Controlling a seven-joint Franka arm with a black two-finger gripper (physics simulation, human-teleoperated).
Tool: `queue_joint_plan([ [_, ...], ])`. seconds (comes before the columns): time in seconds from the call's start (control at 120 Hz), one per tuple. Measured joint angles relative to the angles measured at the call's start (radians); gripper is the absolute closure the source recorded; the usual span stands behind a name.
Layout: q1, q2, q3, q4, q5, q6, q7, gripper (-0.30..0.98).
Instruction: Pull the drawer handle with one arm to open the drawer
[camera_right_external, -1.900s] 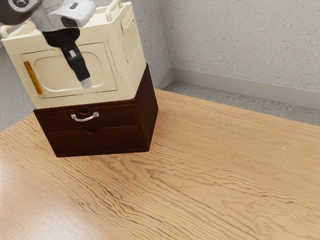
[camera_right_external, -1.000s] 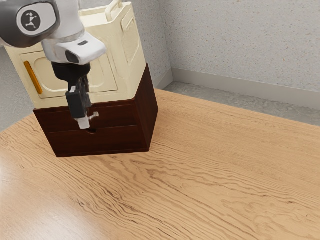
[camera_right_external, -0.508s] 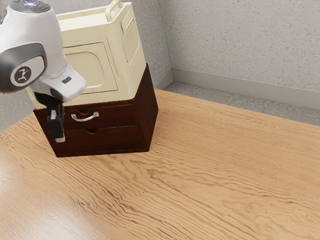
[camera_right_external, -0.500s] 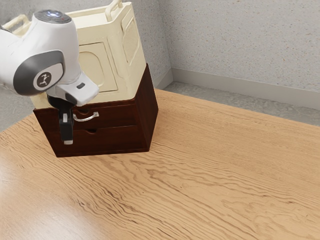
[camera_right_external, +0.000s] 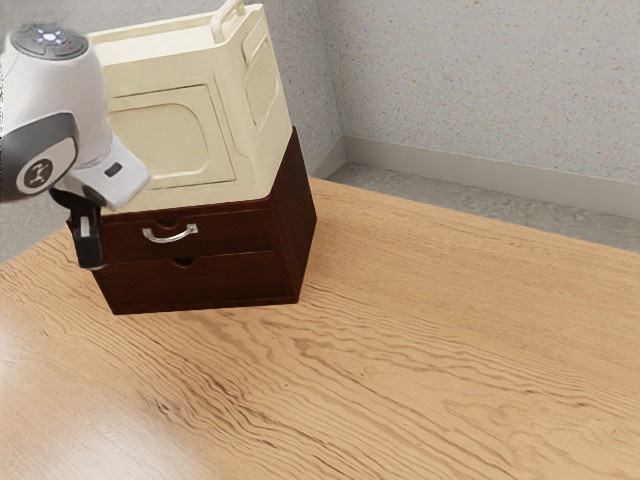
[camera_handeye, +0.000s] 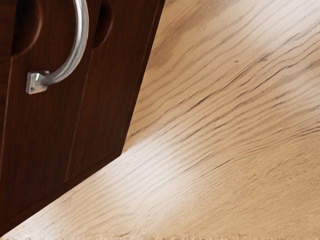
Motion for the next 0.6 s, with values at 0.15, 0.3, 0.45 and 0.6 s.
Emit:
queue_joint_plan([
  [0.15, -0.005, 0.001, 0.025, 0.0, -0.001, 0.011, 0.007, 0.0],
  [0.3, -0.008, 0.021, 0.028, 0.0, 0.031, 0.016, 0.012, 0.0],
  [0.45, -0.026, 0.045, 0.027, -0.002, 0.099, 0.035, 0.018, 0.0],
  [0.6, -0.047, 0.031, 0.025, -0.032, 0.161, 0.047, 0.022, 0.0],
])
